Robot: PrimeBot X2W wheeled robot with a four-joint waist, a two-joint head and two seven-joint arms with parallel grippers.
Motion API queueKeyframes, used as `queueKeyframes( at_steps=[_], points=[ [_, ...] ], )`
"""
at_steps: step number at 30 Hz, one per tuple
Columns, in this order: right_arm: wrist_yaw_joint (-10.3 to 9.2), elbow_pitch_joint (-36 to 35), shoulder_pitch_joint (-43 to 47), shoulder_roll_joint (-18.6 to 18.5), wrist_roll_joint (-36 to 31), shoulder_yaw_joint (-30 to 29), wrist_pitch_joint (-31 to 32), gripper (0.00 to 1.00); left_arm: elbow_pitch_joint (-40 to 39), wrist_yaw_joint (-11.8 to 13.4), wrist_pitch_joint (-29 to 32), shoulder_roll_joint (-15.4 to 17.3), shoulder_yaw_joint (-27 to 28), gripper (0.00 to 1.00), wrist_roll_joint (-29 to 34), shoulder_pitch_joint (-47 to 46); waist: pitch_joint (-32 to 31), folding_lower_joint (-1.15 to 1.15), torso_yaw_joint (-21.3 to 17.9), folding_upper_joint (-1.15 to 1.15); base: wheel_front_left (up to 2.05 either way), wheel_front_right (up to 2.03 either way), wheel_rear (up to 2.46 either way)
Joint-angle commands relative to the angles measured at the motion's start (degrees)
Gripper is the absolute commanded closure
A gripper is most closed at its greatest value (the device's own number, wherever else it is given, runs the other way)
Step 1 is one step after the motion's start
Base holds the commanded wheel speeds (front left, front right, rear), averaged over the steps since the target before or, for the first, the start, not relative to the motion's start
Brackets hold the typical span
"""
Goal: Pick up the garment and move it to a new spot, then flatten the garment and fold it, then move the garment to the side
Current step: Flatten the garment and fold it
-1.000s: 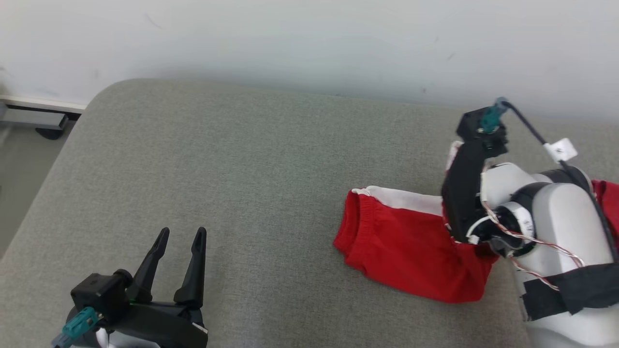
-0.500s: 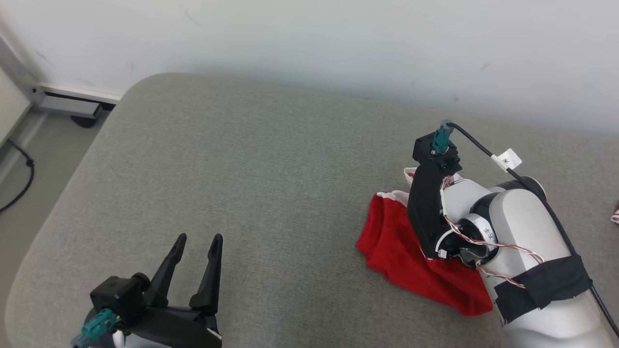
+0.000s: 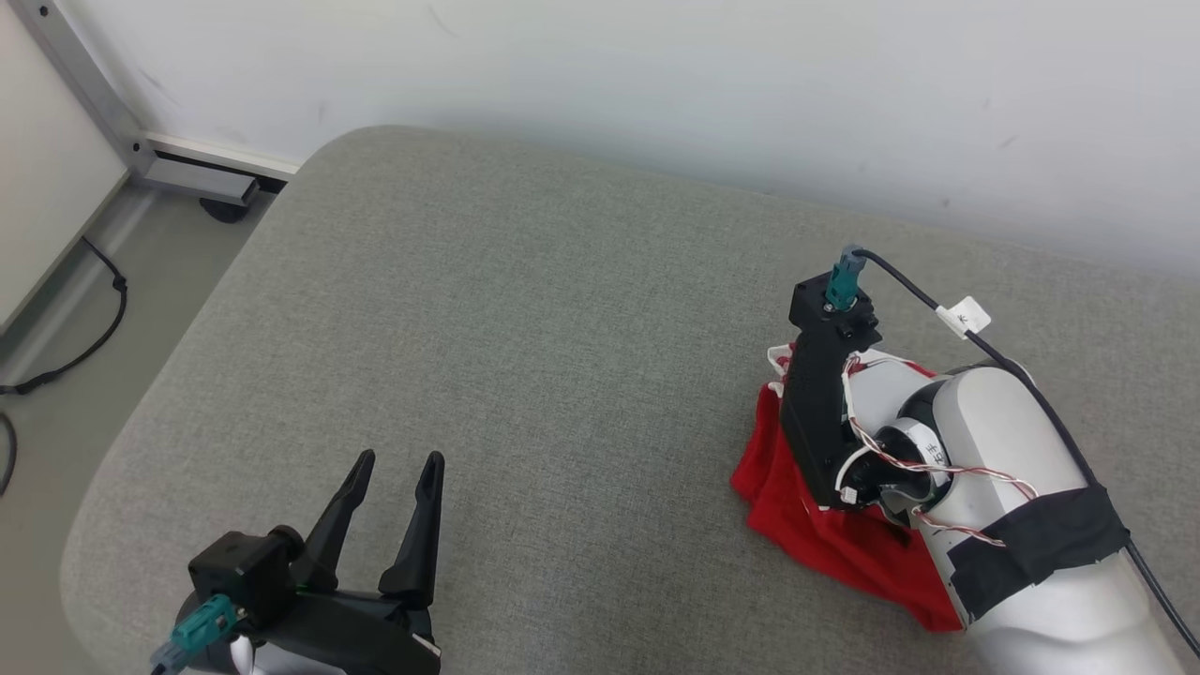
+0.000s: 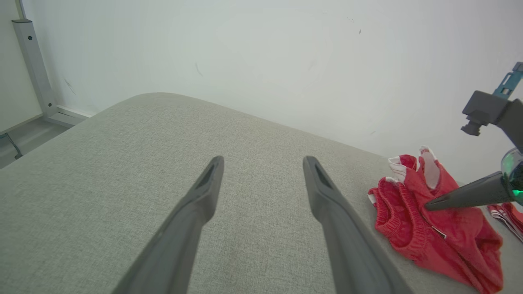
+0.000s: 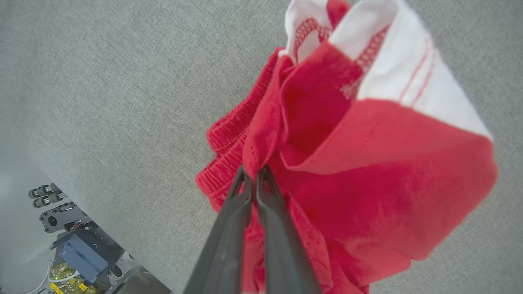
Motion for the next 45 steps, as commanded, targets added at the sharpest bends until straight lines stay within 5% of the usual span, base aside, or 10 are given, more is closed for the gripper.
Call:
queueKeyframes(
  at_steps=[1, 3, 4, 5, 6, 22, 37, 39, 44, 45],
  points=[
    [-0.01, 0.2, 0.2, -0.2, 0.5, 0.1, -0.4, 1.0, 0.2, 0.0, -0.2, 0.1, 0.0, 0.0, -0.4, -0.7, 0.1, 0.0, 0.2, 0.0, 0.0, 0.0, 0.0],
    [-0.01, 0.6, 0.4, -0.2, 1.0, 0.5, -0.5, 1.0, 0.2, 0.1, -0.3, 0.1, 0.1, 0.0, -0.5, -0.8, 0.1, 0.0, 0.2, 0.0, 0.0, 0.0, 0.0],
    [-0.01, 0.4, 0.3, -0.2, 1.3, 0.6, -1.1, 0.66, 0.2, 0.2, -0.3, 0.2, 0.1, 0.0, -0.5, -0.8, 0.2, 0.0, 0.1, 0.0, 0.0, 0.0, 0.0],
    [-0.01, 0.3, 0.1, -0.2, 1.3, 0.6, -1.7, 0.09, 0.2, 0.2, -0.4, 0.3, 0.2, 0.0, -0.5, -0.8, 0.2, 0.0, 0.0, 0.0, 0.0, 0.0, 0.0],
    [-0.01, 0.3, -0.1, -0.2, 1.4, 0.7, -2.3, 0.0, 0.2, 0.3, -0.5, 0.3, 0.3, 0.0, -0.5, -0.8, 0.2, 0.0, -0.2, 0.0, 0.0, 0.0, 0.0],
    [-0.01, -9.1, -3.6, -0.2, -1.4, -2.4, -11.9, 0.0, -1.2, 1.1, -0.6, 1.8, 1.2, 0.0, -0.8, -1.0, 0.2, 0.0, -4.9, 0.0, 0.0, 0.0, 0.0],
    [-0.02, -21.7, 11.1, -2.6, -13.8, -8.7, -30.3, 0.0, -1.6, 1.2, -1.0, 2.0, 1.1, 0.0, -0.9, -1.4, 1.3, 0.0, -6.7, 0.0, 0.0, 0.0, 0.0],
    [-0.02, -22.9, 13.8, -3.0, -14.2, -8.4, -33.9, 0.13, -1.5, 1.0, -1.1, 1.9, 0.9, 0.0, -0.9, -1.6, 1.4, 0.0, -6.7, 0.0, 0.0, 0.0, 0.0],
    [-0.02, -23.5, 21.0, -2.8, -15.6, -9.0, -43.7, 1.0, -1.1, 0.6, -1.2, 1.7, 0.7, 0.0, -1.1, -1.9, 1.6, 0.0, -6.4, 0.0, 0.0, 0.0, 0.0],
    [-0.02, -23.1, 22.5, -2.6, -16.0, -9.2, -45.1, 1.0, -1.1, 0.7, -1.2, 1.7, 0.6, 0.0, -1.1, -1.9, 1.6, 0.0, -6.3, 0.0, 0.0, 0.0, 0.0]
  ],
)
